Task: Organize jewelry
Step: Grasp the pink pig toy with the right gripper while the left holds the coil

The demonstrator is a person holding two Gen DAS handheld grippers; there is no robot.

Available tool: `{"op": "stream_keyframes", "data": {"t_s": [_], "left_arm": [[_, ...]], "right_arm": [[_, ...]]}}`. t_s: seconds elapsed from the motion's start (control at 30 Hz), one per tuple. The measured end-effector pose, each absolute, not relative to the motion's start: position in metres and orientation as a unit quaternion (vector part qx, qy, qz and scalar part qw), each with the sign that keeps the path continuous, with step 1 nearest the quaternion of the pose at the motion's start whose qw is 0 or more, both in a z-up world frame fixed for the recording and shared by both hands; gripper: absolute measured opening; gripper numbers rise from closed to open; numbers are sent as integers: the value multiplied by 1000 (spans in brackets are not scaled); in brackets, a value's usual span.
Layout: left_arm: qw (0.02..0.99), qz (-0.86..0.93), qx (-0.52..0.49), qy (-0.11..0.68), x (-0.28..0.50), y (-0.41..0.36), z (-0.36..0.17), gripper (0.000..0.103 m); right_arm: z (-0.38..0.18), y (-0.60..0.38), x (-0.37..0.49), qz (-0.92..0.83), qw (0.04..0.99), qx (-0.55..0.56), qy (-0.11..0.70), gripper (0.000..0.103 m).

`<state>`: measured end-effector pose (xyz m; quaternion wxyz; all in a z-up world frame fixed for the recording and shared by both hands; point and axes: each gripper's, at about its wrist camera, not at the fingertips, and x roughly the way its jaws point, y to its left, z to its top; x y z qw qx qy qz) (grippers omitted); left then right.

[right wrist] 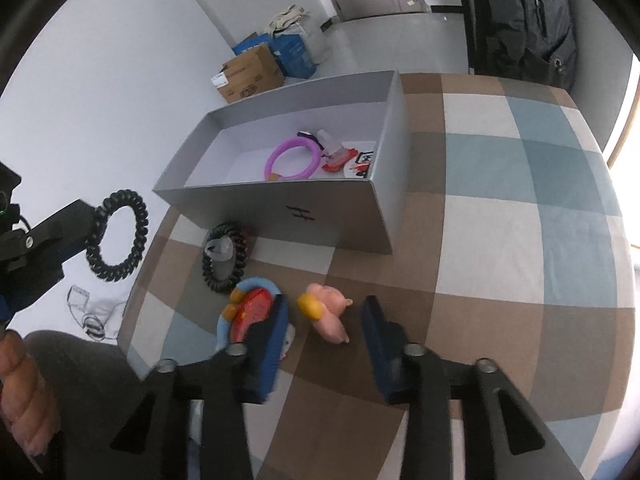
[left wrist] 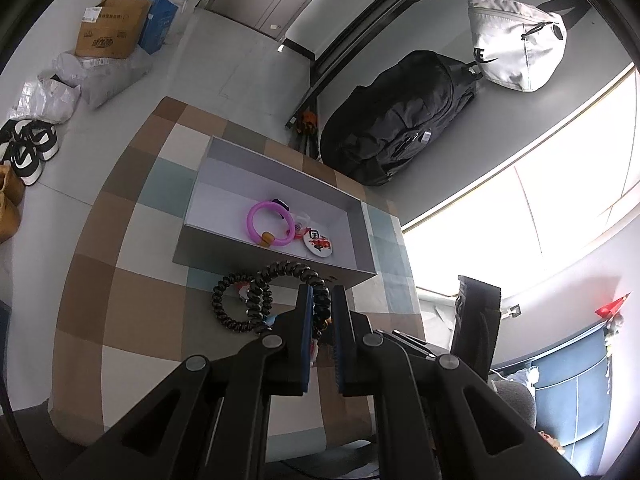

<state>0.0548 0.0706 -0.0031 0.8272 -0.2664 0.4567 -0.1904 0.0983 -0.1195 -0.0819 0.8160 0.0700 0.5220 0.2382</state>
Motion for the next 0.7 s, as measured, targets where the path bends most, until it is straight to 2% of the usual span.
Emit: {"op": "stream_keyframes", "data": {"t_s": [0.2, 0.7], "left_arm": [[829, -188, -265, 456, 55, 70, -2, 5], [841, -177, -250, 445, 58, 65, 1, 5]], "right_arm": [[-77, -121, 100, 235, 821, 73, 515, 23], [-54, -122, 92, 250, 835, 85, 483, 22]]}}
